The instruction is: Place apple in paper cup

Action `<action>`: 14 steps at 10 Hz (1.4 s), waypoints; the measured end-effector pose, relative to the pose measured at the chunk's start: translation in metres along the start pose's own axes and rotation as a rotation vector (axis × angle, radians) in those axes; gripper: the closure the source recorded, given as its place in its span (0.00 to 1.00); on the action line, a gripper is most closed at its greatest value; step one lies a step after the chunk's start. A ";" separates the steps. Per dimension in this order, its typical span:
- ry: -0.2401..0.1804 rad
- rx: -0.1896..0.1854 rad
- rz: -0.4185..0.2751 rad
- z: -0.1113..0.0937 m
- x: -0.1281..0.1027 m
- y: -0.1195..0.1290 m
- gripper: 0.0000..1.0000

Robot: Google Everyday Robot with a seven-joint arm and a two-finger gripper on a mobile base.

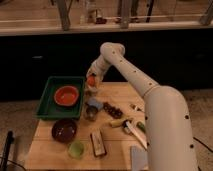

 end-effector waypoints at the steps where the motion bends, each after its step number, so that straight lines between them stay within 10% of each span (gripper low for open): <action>1: 0.014 0.012 0.015 0.002 0.006 -0.004 0.96; 9: 0.048 0.037 0.060 -0.003 0.042 -0.014 0.22; 14: 0.035 0.035 0.050 -0.002 0.050 -0.023 0.20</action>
